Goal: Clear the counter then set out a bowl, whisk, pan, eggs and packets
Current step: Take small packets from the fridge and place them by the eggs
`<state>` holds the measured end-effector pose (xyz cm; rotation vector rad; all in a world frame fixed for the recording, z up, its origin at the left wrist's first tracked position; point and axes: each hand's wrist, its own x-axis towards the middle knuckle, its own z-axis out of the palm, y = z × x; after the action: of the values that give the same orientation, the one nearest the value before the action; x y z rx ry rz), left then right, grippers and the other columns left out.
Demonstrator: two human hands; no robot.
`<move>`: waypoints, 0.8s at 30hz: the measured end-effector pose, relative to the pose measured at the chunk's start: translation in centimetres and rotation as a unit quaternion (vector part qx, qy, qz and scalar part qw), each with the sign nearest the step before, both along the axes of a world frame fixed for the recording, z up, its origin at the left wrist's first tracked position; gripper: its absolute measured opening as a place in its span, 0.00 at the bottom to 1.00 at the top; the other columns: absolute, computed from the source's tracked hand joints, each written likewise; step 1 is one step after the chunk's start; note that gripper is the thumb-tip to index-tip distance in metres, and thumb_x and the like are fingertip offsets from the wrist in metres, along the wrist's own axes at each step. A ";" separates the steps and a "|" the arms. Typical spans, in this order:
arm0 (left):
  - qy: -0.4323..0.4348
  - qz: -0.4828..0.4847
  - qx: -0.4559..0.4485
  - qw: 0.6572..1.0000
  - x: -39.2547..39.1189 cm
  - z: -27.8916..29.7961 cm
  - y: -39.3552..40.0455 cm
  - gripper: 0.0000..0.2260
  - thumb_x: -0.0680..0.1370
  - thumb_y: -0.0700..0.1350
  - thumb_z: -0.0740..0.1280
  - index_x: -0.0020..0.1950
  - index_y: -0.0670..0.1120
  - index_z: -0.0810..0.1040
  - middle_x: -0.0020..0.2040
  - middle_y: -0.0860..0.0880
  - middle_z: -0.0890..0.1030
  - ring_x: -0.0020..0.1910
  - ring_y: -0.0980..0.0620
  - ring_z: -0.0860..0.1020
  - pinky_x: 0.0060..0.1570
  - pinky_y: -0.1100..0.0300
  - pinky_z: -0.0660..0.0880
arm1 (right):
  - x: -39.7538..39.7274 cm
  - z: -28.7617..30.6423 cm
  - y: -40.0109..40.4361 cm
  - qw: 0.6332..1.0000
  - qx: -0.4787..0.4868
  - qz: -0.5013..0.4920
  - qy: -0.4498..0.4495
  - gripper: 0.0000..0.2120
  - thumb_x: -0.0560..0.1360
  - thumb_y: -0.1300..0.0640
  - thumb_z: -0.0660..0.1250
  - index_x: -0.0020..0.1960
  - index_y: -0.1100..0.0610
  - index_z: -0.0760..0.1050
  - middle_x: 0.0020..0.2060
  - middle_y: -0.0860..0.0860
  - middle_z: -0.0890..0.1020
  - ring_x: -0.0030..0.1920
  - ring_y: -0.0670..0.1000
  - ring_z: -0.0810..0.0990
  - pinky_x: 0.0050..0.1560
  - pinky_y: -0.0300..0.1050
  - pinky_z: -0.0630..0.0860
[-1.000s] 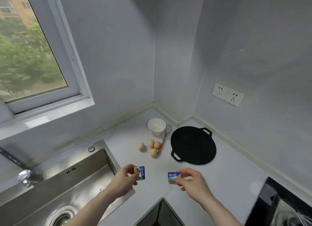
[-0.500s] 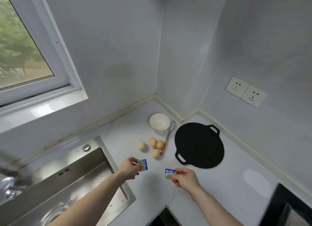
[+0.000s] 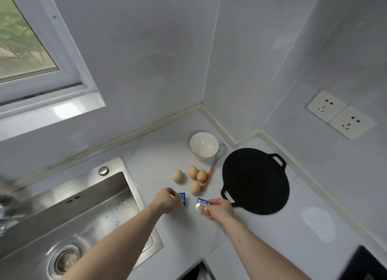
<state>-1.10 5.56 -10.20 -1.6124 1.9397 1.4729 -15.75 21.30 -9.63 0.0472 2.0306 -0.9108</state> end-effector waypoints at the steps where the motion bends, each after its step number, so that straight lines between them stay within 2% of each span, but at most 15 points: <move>1: 0.002 -0.005 -0.010 1.000 -0.1 0.0 0.3 0.06 0.76 0.52 0.67 0.48 0.50 0.78 0.45 0.49 0.85 0.42 0.46 0.82 0.42 0.58 0.80 | 0.0 -0.6 -0.3 1.000 -0.001 0.006 -0.005 0.13 0.66 0.65 0.78 0.48 0.55 0.82 0.44 0.55 0.86 0.44 0.55 0.87 0.42 0.45 0.83; 3: 0.006 -0.016 -0.034 0.999 -0.2 0.4 0.9 0.04 0.76 0.48 0.67 0.50 0.51 0.78 0.44 0.52 0.82 0.44 0.48 0.80 0.44 0.59 0.77 | 0.0 -1.1 -0.6 1.000 -0.003 0.012 -0.009 0.15 0.64 0.64 0.80 0.47 0.55 0.81 0.43 0.55 0.87 0.44 0.55 0.87 0.45 0.47 0.82; 5: 0.013 -0.007 -0.043 0.999 -0.1 0.2 1.4 0.10 0.75 0.44 0.67 0.56 0.50 0.77 0.44 0.53 0.80 0.45 0.48 0.79 0.45 0.59 0.77 | -0.1 -2.2 -0.7 1.000 0.004 0.009 -0.003 0.15 0.62 0.61 0.80 0.48 0.55 0.81 0.41 0.55 0.87 0.40 0.54 0.86 0.43 0.47 0.82; 8: 0.013 0.000 -0.052 0.999 0.3 0.0 2.0 0.14 0.75 0.44 0.67 0.61 0.49 0.73 0.44 0.52 0.79 0.44 0.47 0.79 0.42 0.58 0.75 | -0.2 -3.8 -0.7 1.000 0.005 -0.010 0.023 0.09 0.70 0.62 0.72 0.50 0.57 0.82 0.42 0.53 0.86 0.39 0.54 0.85 0.44 0.50 0.83; 11: -0.009 0.003 -0.051 0.999 0.6 -0.4 2.2 0.13 0.76 0.48 0.67 0.58 0.48 0.71 0.49 0.49 0.82 0.48 0.45 0.81 0.47 0.54 0.79 | 0.3 -3.5 -0.8 0.999 -0.004 -0.023 0.031 0.09 0.73 0.64 0.67 0.52 0.57 0.81 0.43 0.52 0.85 0.43 0.57 0.86 0.49 0.55 0.84; 13: -0.018 0.006 -0.035 0.999 0.8 -1.1 2.0 0.13 0.75 0.50 0.66 0.57 0.48 0.71 0.51 0.47 0.83 0.50 0.46 0.82 0.50 0.53 0.80 | 0.8 -2.5 -1.0 0.999 -0.019 -0.026 0.016 0.09 0.75 0.65 0.66 0.52 0.56 0.79 0.44 0.52 0.85 0.45 0.57 0.86 0.49 0.53 0.84; 15: -0.010 0.019 -0.009 1.000 0.9 -1.9 1.5 0.16 0.70 0.52 0.66 0.54 0.49 0.71 0.48 0.47 0.84 0.47 0.45 0.83 0.49 0.50 0.82 | 1.1 -2.1 -1.1 0.999 -0.033 -0.025 0.015 0.11 0.75 0.66 0.66 0.53 0.54 0.79 0.46 0.52 0.85 0.42 0.54 0.85 0.47 0.49 0.83; 17: 0.005 0.029 0.008 1.000 0.9 -2.2 1.3 0.18 0.65 0.55 0.68 0.51 0.50 0.70 0.46 0.45 0.84 0.47 0.44 0.84 0.46 0.48 0.83 | 1.4 -2.0 -0.8 0.999 -0.040 -0.014 0.019 0.12 0.74 0.67 0.67 0.54 0.54 0.79 0.48 0.51 0.85 0.45 0.52 0.84 0.50 0.49 0.84; 19: 0.018 0.018 -0.004 1.000 0.8 -0.4 1.8 0.18 0.67 0.53 0.71 0.52 0.48 0.71 0.47 0.46 0.84 0.48 0.44 0.83 0.44 0.51 0.83 | 1.6 -2.0 -0.2 0.999 -0.037 0.001 0.039 0.12 0.72 0.64 0.71 0.53 0.52 0.79 0.50 0.50 0.85 0.50 0.52 0.84 0.56 0.54 0.83; 21: 0.027 -0.015 -0.045 0.998 1.3 0.9 2.3 0.14 0.74 0.49 0.70 0.54 0.47 0.71 0.48 0.49 0.82 0.47 0.46 0.81 0.43 0.56 0.78 | 2.0 -1.6 1.1 0.998 -0.029 0.013 0.055 0.13 0.71 0.63 0.71 0.52 0.50 0.79 0.52 0.49 0.84 0.52 0.52 0.83 0.58 0.55 0.82; 24: 0.045 -0.088 -0.119 0.988 2.9 1.8 2.8 0.11 0.77 0.46 0.67 0.59 0.47 0.72 0.55 0.51 0.81 0.50 0.49 0.78 0.51 0.57 0.75 | 2.9 -0.2 3.1 0.996 -0.017 0.038 0.080 0.14 0.72 0.63 0.69 0.54 0.48 0.78 0.54 0.48 0.82 0.53 0.51 0.83 0.59 0.51 0.81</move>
<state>1.83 8.38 -8.39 -1.4385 2.3188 1.3085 -12.85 24.44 -9.85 -0.1251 2.1477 -0.9251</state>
